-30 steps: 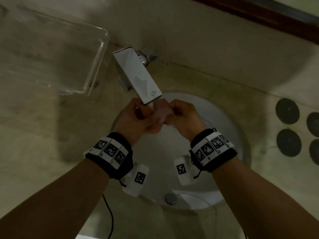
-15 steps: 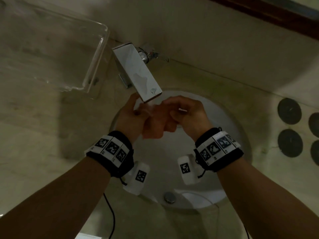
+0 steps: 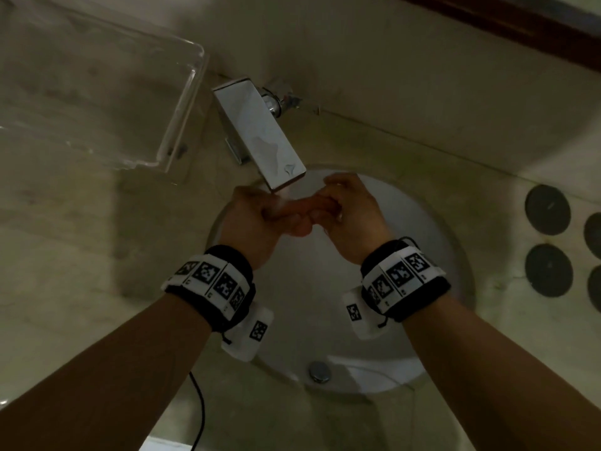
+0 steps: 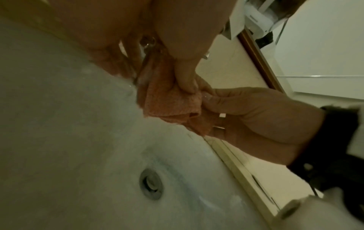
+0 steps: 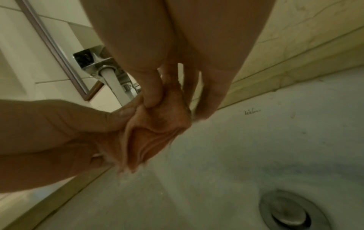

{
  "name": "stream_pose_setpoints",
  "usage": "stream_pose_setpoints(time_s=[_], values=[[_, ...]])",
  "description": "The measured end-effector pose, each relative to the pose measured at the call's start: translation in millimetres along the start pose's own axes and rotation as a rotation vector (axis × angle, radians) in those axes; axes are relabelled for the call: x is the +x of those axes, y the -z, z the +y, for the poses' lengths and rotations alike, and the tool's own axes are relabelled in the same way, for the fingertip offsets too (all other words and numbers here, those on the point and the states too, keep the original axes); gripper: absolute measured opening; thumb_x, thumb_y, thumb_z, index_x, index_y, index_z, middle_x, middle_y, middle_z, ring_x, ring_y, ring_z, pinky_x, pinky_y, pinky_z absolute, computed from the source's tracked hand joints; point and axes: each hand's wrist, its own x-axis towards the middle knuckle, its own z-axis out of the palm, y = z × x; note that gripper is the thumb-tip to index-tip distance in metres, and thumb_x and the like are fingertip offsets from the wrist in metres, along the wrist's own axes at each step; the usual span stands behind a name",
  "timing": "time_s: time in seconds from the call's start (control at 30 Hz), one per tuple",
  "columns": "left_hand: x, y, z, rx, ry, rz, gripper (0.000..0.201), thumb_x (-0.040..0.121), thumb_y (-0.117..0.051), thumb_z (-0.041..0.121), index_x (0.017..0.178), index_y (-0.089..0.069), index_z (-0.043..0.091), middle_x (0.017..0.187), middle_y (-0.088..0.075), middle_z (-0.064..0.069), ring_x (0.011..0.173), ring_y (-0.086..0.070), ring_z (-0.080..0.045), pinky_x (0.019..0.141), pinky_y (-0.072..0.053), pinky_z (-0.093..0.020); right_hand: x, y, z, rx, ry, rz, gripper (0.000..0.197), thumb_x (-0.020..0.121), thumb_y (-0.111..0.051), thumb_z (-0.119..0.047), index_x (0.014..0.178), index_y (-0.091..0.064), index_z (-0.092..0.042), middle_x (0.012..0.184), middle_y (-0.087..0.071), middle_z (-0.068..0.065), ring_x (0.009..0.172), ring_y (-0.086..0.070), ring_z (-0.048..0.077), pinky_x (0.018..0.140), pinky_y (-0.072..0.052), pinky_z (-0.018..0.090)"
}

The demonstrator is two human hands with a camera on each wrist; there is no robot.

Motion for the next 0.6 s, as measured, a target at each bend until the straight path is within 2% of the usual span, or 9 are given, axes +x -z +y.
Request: stream_pose_setpoints(time_s=[0.03, 0.07, 0.13, 0.23, 0.33, 0.4, 0.47, 0.53, 0.6], values=[[0, 0, 1, -0.01, 0.001, 0.018, 0.04, 0.07, -0.084, 0.028, 0.092, -0.064, 0.001, 0.072, -0.061, 0.002, 0.066, -0.065, -0.003, 0.064, -0.054, -0.022, 0, 0, 0, 0.01, 0.003, -0.005, 0.017, 0.09, -0.063, -0.02, 0.105, -0.065, -0.014, 0.115, -0.053, -0.001, 0.095, -0.047, 0.006, 0.079, -0.038, 0.016], [0, 0, 2, 0.023, 0.015, 0.02, 0.032, 0.076, -0.08, 0.022, 0.092, -0.061, 0.001, 0.071, -0.058, 0.003, 0.064, -0.062, 0.0, 0.062, -0.05, -0.019, 0, 0, -1, 0.026, -0.001, -0.011, 0.016, 0.09, -0.063, -0.021, 0.104, -0.064, -0.015, 0.106, -0.057, -0.002, 0.089, -0.049, 0.006, 0.074, -0.039, 0.015], [-2, 2, 5, 0.152, 0.048, 0.0, 0.018, 0.084, -0.073, 0.027, 0.077, -0.063, 0.013, 0.067, -0.062, 0.002, 0.062, -0.06, -0.007, 0.06, -0.047, -0.023, 0, 0, -3, 0.056, -0.023, 0.035, 0.015, 0.087, -0.066, -0.023, 0.1, -0.062, -0.017, 0.088, -0.062, -0.004, 0.077, -0.053, 0.008, 0.059, -0.039, 0.014], [-2, 1, 3, 0.216, 0.117, 0.023, 0.031, 0.085, -0.065, 0.033, 0.066, -0.066, 0.008, 0.065, -0.069, -0.012, 0.059, -0.064, -0.021, 0.06, -0.053, -0.03, -2, -5, -11, 0.013, -0.025, 0.205, 0.018, 0.08, -0.071, -0.027, 0.092, -0.062, -0.017, 0.078, -0.064, -0.002, 0.07, -0.057, 0.014, 0.058, -0.047, 0.024], [-2, -5, 12, 0.007, 0.237, -0.013, 0.025, 0.087, -0.054, 0.011, 0.068, -0.067, 0.001, 0.062, -0.07, -0.015, 0.061, -0.07, -0.029, 0.065, -0.061, -0.042, -5, -18, -18, 0.039, 0.068, 0.287, 0.017, 0.079, -0.072, -0.026, 0.079, -0.061, -0.013, 0.073, -0.061, 0.001, 0.063, -0.056, 0.017, 0.055, -0.05, 0.033], [-6, -8, 21, -0.175, 0.302, -0.02, 0.025, 0.09, -0.049, 0.005, 0.075, -0.067, -0.002, 0.065, -0.07, -0.017, 0.061, -0.069, -0.027, 0.065, -0.061, -0.041, -6, -21, -18, 0.064, 0.085, 0.26, 0.017, 0.079, -0.072, -0.031, 0.079, -0.063, -0.016, 0.075, -0.062, -0.002, 0.065, -0.058, 0.014, 0.058, -0.052, 0.034], [-10, -9, 26, -0.301, 0.347, -0.045, 0.027, 0.095, -0.048, 0.019, 0.091, -0.069, 0.002, 0.083, -0.073, -0.018, 0.074, -0.071, -0.027, 0.069, -0.061, -0.041, -9, -21, -15, 0.091, 0.088, 0.18, 0.02, 0.076, -0.074, -0.036, 0.087, -0.068, -0.02, 0.083, -0.066, -0.005, 0.073, -0.063, 0.01, 0.066, -0.056, 0.032], [-11, -9, 27, -0.363, 0.353, -0.07, 0.034, 0.098, -0.047, 0.033, 0.105, -0.066, 0.006, 0.096, -0.073, -0.015, 0.086, -0.071, -0.027, 0.068, -0.06, -0.038, -14, -22, -11, 0.154, 0.109, 0.094, 0.023, 0.076, -0.075, -0.029, 0.097, -0.072, -0.02, 0.092, -0.07, -0.005, 0.083, -0.067, 0.009, 0.075, -0.058, 0.034], [-9, -10, 22, -0.355, 0.307, -0.071, 0.038, 0.099, -0.048, 0.035, 0.11, -0.062, 0.001, 0.096, -0.071, -0.014, 0.085, -0.071, -0.025, 0.064, -0.06, -0.035, -16, -20, -9, 0.282, 0.093, 0.019, 0.015, 0.079, -0.074, -0.016, 0.094, -0.076, -0.015, 0.098, -0.073, -0.003, 0.087, -0.07, 0.01, 0.08, -0.059, 0.035]])
